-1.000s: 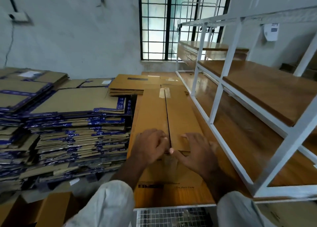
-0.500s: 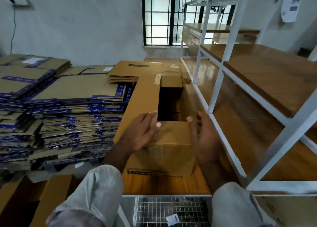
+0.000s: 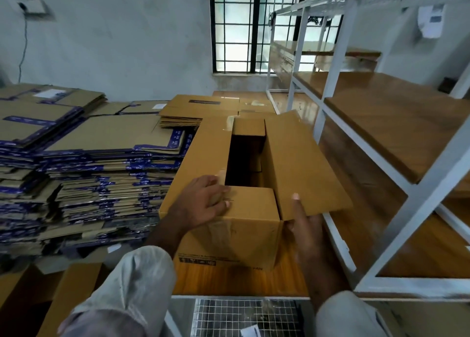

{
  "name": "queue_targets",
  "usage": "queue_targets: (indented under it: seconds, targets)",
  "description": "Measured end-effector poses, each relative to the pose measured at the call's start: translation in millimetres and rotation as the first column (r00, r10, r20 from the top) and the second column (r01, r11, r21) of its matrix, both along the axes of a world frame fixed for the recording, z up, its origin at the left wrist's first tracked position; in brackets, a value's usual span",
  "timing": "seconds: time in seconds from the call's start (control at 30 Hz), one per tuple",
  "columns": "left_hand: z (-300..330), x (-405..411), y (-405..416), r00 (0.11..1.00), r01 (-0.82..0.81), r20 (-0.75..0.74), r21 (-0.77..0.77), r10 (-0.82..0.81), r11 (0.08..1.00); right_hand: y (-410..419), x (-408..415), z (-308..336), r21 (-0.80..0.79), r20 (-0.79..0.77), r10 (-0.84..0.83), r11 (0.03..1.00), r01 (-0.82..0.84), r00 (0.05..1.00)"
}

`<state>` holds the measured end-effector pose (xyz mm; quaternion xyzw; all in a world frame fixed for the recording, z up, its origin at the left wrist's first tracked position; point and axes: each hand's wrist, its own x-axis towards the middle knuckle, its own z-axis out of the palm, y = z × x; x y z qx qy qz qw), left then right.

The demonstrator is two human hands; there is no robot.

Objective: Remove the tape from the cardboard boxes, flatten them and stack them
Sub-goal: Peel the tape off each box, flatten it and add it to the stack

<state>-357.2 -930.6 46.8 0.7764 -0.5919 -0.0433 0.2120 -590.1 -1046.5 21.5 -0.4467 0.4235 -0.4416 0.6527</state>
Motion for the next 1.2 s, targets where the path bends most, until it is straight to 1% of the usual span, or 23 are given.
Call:
queue_targets:
  seconds: [0.07, 0.13, 0.23, 0.3, 0.33, 0.37, 0.43, 0.47, 0.53, 0.57, 0.63, 0.7, 0.77, 0.8, 0.83, 0.9, 0.97, 1.0, 1.03, 1.1, 1.13, 1.17, 1.2]
  targets:
    - [0, 1, 0, 1.000, 0.003, -0.008, -0.015, -0.003, 1.000, 7, 4, 2, -0.112, -0.135, 0.096, 0.987, -0.111, 0.986]
    - [-2, 0, 0, 1.000, 0.014, 0.008, -0.051, -0.014, 0.999, 11, 8, -2, -0.153, -0.236, 0.144, 0.971, -0.183, 0.961]
    - [2, -5, 1, 0.998, 0.024, 0.066, -0.038, -0.021, 0.999, 13, 8, -7, -0.151, -0.263, 0.150, 0.969, -0.194, 0.953]
    - [11, -5, 2, 0.998, 0.009, 0.068, -0.022, -0.008, 1.000, 10, 7, -8, -0.160, -0.267, 0.161, 0.965, -0.208, 0.950]
    - [17, -5, 4, 0.999, 0.002, 0.038, -0.060, 0.001, 0.998, 10, 5, -7, -0.172, -0.272, 0.163, 0.961, -0.214, 0.949]
    - [25, -6, 7, 1.000, -0.020, -0.013, -0.142, 0.019, 0.990, 9, 4, -7, -0.180, -0.282, 0.158, 0.960, -0.214, 0.946]
    - [42, -5, 15, 0.973, -0.160, -0.213, -0.373, 0.084, 0.914, 9, 3, -7, -0.182, -0.287, 0.145, 0.962, -0.202, 0.947]
    - [49, -2, 20, 0.924, -0.276, -0.369, -0.467, 0.099, 0.840, 9, 3, -7, -0.181, -0.288, 0.143, 0.963, -0.201, 0.947]
    - [57, 8, 35, 0.738, -0.509, -0.674, -0.549, 0.008, 0.663, 10, 2, -7, -0.201, -0.296, 0.131, 0.960, -0.196, 0.946]
    - [55, 15, 42, 0.627, -0.611, -0.776, -0.541, -0.063, 0.577, 11, 2, -6, -0.210, -0.300, 0.125, 0.958, -0.194, 0.946]
    - [42, 24, 56, 0.404, -0.772, -0.892, -0.451, -0.203, 0.448, 15, 5, -3, -0.226, -0.305, 0.109, 0.957, -0.183, 0.946]
    - [17, 27, 67, 0.157, -0.885, -0.951, -0.255, -0.267, 0.388, 17, 7, -4, -0.220, -0.288, 0.116, 0.958, -0.183, 0.950]
    - [-11, 24, 76, -0.058, -0.921, -0.975, -0.030, -0.212, 0.389, 17, 9, -5, -0.212, -0.283, 0.118, 0.960, -0.182, 0.952]
    - [-23, 24, 77, -0.125, -0.916, -0.973, 0.039, -0.192, 0.399, 17, 9, -5, -0.210, -0.287, 0.120, 0.960, -0.185, 0.950]
    - [-29, 24, 78, -0.163, -0.910, -0.969, 0.075, -0.186, 0.408, 16, 9, -6, -0.207, -0.291, 0.122, 0.960, -0.187, 0.949]
    - [-30, 28, 77, -0.159, -0.905, -0.978, 0.088, -0.138, 0.415, 15, 9, -3, -0.196, -0.298, 0.138, 0.960, -0.202, 0.944]
    - [-22, 30, 81, -0.091, -0.892, -0.996, 0.082, 0.002, 0.445, 16, 10, -3, -0.181, -0.299, 0.135, 0.964, -0.196, 0.945]
    - [-17, 30, 85, -0.045, -0.877, -0.994, 0.086, 0.097, 0.473, 17, 11, -5, -0.209, -0.316, 0.074, 0.967, -0.145, 0.946]
    - [-13, 29, 90, 0.006, -0.857, -0.982, 0.093, 0.190, 0.507, 19, 13, -7, -0.272, -0.344, -0.043, 0.961, -0.056, 0.938]
    - [-7, 20, 99, 0.109, -0.822, -0.946, 0.087, 0.305, 0.563, 32, 13, -8, -0.449, -0.339, -0.337, 0.878, 0.164, 0.878]
    - [-4, 12, 102, 0.151, -0.820, -0.931, 0.069, 0.331, 0.569, 43, 13, -7, -0.537, -0.296, -0.426, 0.814, 0.220, 0.855]
    - [1, 4, 103, 0.187, -0.821, -0.924, 0.040, 0.334, 0.570, 54, 14, -6, -0.612, -0.260, -0.447, 0.762, 0.212, 0.856]
    - [6, -5, 104, 0.222, -0.812, -0.925, 0.000, 0.310, 0.583, 66, 16, -2, -0.669, -0.239, -0.418, 0.725, 0.164, 0.877]
